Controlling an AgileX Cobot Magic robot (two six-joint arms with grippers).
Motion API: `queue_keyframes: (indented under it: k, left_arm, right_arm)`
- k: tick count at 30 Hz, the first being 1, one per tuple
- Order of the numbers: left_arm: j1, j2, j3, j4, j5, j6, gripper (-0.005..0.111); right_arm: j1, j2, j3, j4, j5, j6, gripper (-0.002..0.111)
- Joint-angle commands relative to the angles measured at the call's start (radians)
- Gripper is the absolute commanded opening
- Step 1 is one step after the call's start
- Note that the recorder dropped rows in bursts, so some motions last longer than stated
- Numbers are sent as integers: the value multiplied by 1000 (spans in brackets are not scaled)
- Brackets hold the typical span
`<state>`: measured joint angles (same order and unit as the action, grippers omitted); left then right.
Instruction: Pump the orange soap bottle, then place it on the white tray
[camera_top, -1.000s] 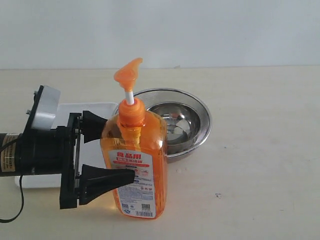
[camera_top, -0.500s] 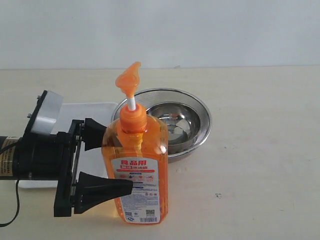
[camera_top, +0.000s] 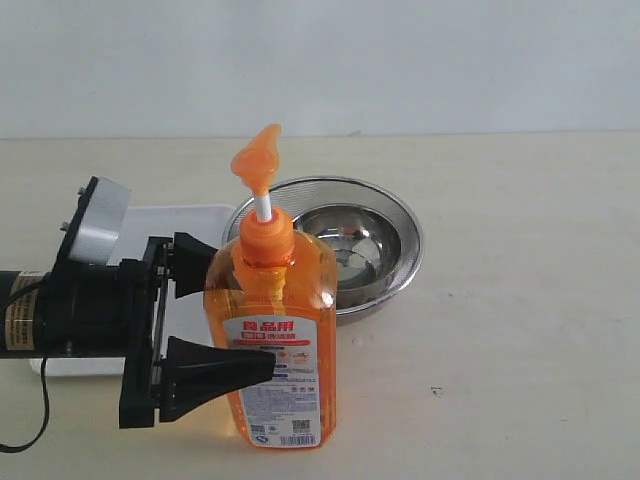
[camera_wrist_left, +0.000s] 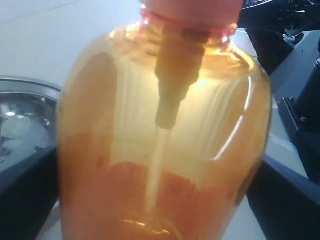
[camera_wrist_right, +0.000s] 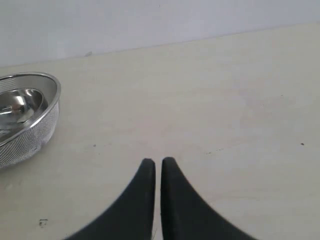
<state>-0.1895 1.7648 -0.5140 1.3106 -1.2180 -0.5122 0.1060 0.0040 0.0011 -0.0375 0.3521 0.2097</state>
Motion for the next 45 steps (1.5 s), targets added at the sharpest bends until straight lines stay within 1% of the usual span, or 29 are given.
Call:
queue_keyframes:
  k: [1, 6, 29, 34, 36, 41, 45]
  left_arm:
    - [-36, 3, -4, -24, -3, 34, 90]
    - [-40, 3, -4, -50, -3, 34, 90]
    - [-45, 3, -4, -87, -3, 38, 90]
    - [-45, 26, -7, -103, -3, 38, 90]
    - [-55, 43, -11, -117, -3, 38, 90]
    - [-119, 52, -11, -157, -3, 103, 90]
    - [-158, 52, -11, -210, -3, 139, 90]
  right_arm:
    - [-5, -4, -1, 1, -6, -6, 0]
    - [-5, -4, -1, 1, -6, -6, 0]
    - [-5, -4, -1, 1, -6, -6, 0]
    - [-5, -4, -1, 1, -6, -6, 0]
    - [-5, -4, -1, 1, -6, -6, 0]
    - [-5, -4, -1, 1, -16, -6, 0]
    - [-5, -4, -1, 1, -16, -6, 0]
